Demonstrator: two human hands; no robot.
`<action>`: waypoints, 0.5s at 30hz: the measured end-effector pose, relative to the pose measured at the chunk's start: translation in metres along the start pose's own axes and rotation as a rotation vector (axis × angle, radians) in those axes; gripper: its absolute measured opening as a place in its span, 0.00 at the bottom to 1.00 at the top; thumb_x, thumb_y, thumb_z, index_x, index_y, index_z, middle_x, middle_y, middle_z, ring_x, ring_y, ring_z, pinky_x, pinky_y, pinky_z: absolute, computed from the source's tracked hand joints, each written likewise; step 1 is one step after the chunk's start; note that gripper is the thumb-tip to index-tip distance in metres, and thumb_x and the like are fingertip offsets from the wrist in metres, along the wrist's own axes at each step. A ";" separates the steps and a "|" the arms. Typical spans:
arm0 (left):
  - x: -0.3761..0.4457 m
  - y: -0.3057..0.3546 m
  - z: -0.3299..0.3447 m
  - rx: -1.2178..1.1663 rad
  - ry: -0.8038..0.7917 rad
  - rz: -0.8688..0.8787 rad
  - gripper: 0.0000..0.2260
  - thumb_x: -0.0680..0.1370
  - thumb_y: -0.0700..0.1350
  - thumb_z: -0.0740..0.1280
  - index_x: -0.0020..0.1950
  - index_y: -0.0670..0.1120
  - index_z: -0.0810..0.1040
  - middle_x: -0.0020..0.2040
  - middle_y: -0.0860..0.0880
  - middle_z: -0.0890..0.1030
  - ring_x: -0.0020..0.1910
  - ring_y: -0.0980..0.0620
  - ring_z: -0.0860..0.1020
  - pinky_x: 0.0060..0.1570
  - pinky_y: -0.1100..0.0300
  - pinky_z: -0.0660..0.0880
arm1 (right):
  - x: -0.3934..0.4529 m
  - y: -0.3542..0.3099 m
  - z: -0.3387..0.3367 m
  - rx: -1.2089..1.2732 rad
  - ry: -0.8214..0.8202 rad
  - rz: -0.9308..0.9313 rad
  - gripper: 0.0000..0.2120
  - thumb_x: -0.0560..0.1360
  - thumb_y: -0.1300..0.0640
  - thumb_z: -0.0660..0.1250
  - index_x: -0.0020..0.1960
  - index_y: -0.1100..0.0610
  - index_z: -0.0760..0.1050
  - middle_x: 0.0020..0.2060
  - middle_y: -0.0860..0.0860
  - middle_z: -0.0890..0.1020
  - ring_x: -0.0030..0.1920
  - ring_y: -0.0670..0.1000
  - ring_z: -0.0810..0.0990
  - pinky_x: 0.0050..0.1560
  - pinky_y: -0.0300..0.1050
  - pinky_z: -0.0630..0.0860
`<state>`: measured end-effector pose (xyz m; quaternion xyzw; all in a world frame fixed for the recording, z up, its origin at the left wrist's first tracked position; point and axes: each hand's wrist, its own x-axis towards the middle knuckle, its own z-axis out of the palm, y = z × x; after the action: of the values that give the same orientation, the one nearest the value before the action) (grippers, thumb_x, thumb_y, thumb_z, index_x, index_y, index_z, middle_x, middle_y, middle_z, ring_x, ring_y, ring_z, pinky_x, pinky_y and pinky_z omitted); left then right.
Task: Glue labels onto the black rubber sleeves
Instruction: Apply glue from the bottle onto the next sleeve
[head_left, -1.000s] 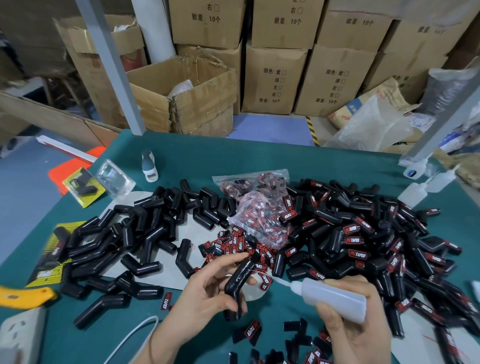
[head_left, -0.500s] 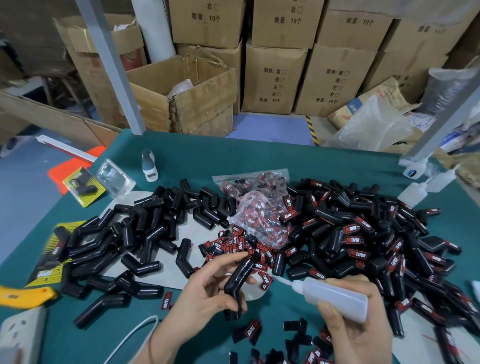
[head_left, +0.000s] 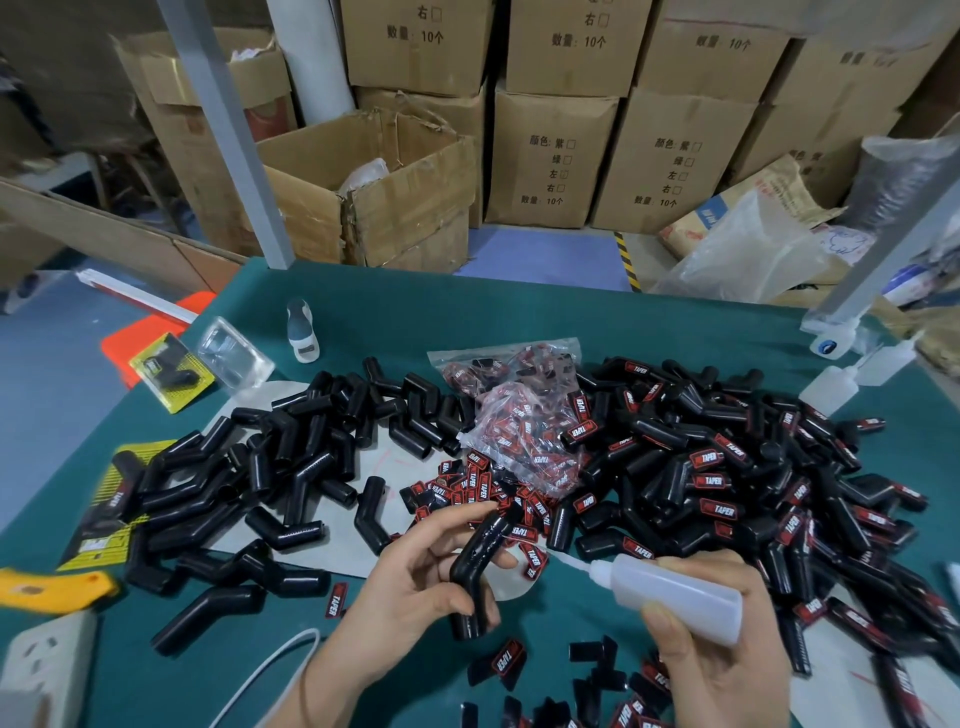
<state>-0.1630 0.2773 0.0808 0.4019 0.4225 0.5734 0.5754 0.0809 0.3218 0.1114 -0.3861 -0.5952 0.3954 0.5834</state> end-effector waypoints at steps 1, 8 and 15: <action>0.000 0.000 0.000 0.003 -0.001 -0.002 0.33 0.66 0.33 0.70 0.71 0.52 0.79 0.59 0.36 0.84 0.40 0.41 0.85 0.42 0.53 0.82 | 0.000 -0.001 0.000 -0.002 -0.005 0.004 0.13 0.69 0.49 0.73 0.54 0.46 0.81 0.46 0.47 0.81 0.46 0.48 0.82 0.46 0.35 0.79; 0.001 0.000 -0.001 0.021 -0.017 0.010 0.33 0.68 0.35 0.71 0.72 0.54 0.78 0.60 0.36 0.84 0.40 0.43 0.85 0.44 0.53 0.82 | 0.000 -0.004 0.000 -0.018 -0.031 0.004 0.13 0.69 0.48 0.73 0.53 0.46 0.80 0.45 0.46 0.81 0.45 0.48 0.81 0.44 0.34 0.78; 0.000 -0.001 -0.004 0.041 -0.026 0.025 0.31 0.72 0.35 0.68 0.74 0.54 0.77 0.61 0.37 0.84 0.39 0.44 0.85 0.43 0.54 0.81 | 0.002 -0.005 0.000 -0.022 -0.039 0.008 0.13 0.69 0.49 0.73 0.54 0.45 0.80 0.46 0.45 0.81 0.46 0.49 0.82 0.44 0.35 0.78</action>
<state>-0.1661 0.2773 0.0788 0.4265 0.4216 0.5665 0.5652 0.0806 0.3215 0.1163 -0.3872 -0.6094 0.3985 0.5656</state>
